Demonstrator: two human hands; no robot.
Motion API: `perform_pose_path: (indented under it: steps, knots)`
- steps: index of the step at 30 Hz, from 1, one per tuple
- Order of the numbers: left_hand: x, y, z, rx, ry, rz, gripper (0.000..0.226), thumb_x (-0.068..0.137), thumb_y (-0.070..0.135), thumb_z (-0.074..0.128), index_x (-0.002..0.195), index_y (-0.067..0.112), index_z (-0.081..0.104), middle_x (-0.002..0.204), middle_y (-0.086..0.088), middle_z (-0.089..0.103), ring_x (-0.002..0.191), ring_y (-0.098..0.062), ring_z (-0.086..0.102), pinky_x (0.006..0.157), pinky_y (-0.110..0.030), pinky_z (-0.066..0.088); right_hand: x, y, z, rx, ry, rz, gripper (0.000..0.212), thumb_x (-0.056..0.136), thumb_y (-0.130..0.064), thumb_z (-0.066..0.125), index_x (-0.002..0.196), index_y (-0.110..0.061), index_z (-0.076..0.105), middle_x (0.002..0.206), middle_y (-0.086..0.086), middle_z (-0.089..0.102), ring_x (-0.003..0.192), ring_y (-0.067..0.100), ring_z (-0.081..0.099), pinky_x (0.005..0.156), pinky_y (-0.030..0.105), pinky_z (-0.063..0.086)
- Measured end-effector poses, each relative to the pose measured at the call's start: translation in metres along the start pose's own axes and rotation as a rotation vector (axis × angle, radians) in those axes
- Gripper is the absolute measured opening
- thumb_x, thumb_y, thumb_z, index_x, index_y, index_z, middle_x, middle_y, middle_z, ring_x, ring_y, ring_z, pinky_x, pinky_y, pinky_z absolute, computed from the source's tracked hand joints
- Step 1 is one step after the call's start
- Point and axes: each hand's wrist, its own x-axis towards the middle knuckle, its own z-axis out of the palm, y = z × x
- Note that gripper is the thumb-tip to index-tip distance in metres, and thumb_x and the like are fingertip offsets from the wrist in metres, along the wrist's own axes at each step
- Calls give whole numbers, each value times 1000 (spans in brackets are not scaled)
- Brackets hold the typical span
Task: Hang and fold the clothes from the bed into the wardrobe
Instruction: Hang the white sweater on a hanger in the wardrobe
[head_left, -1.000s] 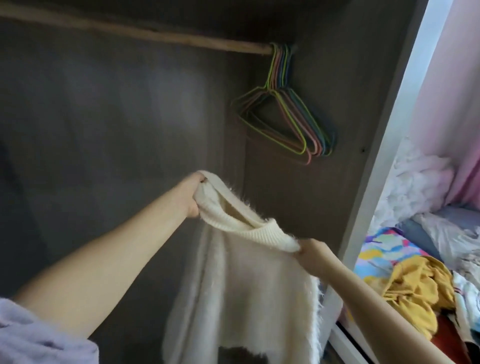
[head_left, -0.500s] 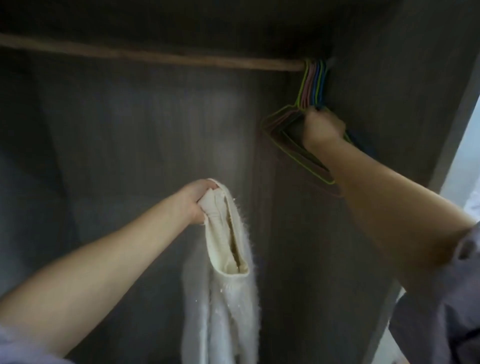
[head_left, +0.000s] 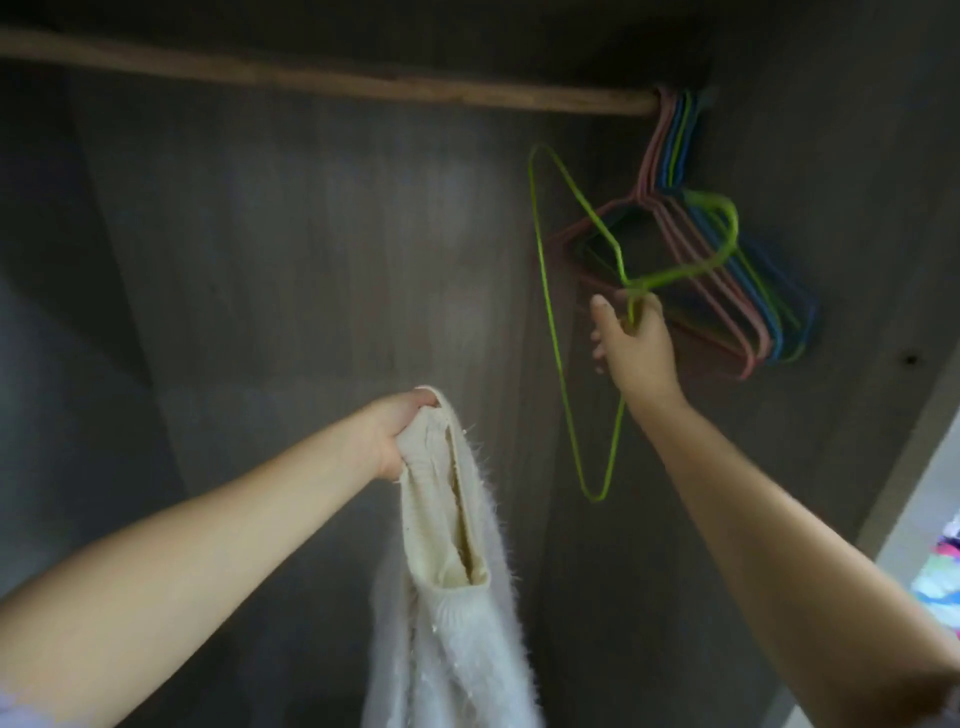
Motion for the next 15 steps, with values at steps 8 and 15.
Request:
perform_pose_path:
  steps: [8, 15]
  knots:
    - [15, -44, -28, 131, 39, -76, 36, 97, 27, 42, 66, 11, 52, 46, -6, 58, 41, -19, 58, 50, -25, 51, -97, -30, 11, 868, -5, 380, 43, 100, -45, 39, 64, -21, 42, 44, -9, 14, 36, 5, 10, 38, 16, 5]
    - [20, -42, -45, 186, 81, -13, 21, 86, 21, 48, 67, 14, 54, 69, -9, 54, 64, -26, 53, 79, -36, 48, -160, -35, 54, 882, 0, 242, 42, 99, -36, 37, 64, -14, 39, 42, -9, 17, 34, 4, 13, 42, 14, 7]
